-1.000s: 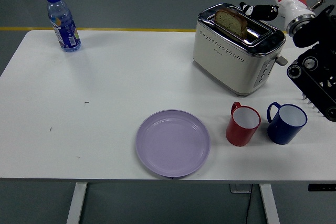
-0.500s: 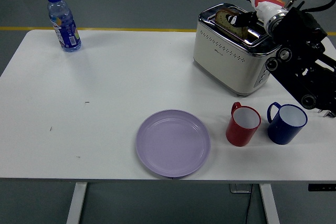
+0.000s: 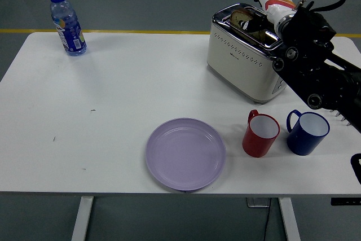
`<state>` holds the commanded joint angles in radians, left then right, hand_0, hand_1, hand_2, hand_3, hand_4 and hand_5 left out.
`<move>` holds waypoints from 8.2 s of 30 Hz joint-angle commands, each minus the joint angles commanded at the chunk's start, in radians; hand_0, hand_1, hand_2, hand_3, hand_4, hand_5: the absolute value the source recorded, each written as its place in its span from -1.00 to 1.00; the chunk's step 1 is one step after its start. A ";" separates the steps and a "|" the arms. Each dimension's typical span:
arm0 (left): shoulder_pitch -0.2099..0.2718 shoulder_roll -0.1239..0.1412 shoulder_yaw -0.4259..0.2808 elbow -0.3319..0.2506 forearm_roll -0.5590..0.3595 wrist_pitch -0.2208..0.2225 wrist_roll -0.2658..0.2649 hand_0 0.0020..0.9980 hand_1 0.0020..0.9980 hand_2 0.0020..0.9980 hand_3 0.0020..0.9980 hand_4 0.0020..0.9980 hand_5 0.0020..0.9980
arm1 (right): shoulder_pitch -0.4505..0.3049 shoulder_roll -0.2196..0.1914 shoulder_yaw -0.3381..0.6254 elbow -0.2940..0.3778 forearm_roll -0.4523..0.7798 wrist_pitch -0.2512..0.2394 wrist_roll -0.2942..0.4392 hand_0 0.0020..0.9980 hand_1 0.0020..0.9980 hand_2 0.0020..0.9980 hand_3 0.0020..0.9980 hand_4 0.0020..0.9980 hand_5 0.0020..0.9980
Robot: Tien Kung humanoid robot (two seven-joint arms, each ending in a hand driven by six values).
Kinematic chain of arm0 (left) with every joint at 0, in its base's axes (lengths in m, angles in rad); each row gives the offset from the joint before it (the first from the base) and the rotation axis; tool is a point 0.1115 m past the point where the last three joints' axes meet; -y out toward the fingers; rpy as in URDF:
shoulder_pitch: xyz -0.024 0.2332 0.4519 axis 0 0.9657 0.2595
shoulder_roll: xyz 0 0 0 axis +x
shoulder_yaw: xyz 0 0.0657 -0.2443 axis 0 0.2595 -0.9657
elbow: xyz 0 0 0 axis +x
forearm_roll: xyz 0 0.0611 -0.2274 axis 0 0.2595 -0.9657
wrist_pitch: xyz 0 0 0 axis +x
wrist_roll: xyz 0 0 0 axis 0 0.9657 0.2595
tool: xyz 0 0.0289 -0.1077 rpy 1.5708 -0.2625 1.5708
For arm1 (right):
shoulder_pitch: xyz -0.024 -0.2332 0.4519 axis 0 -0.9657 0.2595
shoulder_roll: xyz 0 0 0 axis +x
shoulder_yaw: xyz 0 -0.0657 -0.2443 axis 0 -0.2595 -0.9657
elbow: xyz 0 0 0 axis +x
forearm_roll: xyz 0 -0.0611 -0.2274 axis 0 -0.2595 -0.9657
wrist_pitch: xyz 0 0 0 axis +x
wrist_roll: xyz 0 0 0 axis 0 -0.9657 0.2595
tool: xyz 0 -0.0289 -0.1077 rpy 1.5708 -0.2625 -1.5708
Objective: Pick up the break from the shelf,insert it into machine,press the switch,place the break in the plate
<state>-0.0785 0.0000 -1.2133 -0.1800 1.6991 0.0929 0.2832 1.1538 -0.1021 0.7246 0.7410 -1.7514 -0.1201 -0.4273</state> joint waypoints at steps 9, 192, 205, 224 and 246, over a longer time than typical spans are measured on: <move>-0.002 0.000 -0.002 0.000 0.005 0.003 0.000 0.20 -0.12 -0.18 0.12 -0.38 0.86 | 0.042 0.051 -0.036 -0.081 -0.003 0.005 -0.004 0.26 0.23 0.26 0.50 0.54 -0.35; 0.015 0.000 -0.062 0.000 0.090 0.008 -0.005 0.19 -0.10 -0.16 0.10 -0.43 0.87 | -0.374 -0.289 -0.399 0.753 0.842 -0.181 0.353 -0.51 -0.40 -0.22 -0.01 -0.10 -1.00; 0.013 0.000 -0.061 0.000 0.088 0.009 -0.006 0.19 -0.10 -0.16 0.10 -0.43 0.87 | -0.380 -0.263 -0.397 0.698 0.603 -0.174 0.350 -0.42 -0.28 -0.14 0.03 -0.12 -1.00; 0.008 0.000 -0.044 0.000 0.071 0.011 -0.005 0.19 -0.10 -0.16 0.10 -0.43 0.87 | -0.373 -0.241 -0.366 0.638 0.407 -0.070 0.280 0.10 0.18 0.22 0.19 0.16 -0.63; 0.015 0.000 -0.057 0.000 0.095 0.006 -0.003 0.19 -0.10 -0.15 0.10 -0.43 0.88 | -0.381 -0.245 -0.332 0.665 0.321 -0.102 0.297 0.62 0.56 0.75 0.69 0.41 -0.52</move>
<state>-0.0633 0.0000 -1.2704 -0.1800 1.7945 0.0991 0.2803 0.7732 -0.3468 0.3927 1.4061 -1.4306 -0.2221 -0.1299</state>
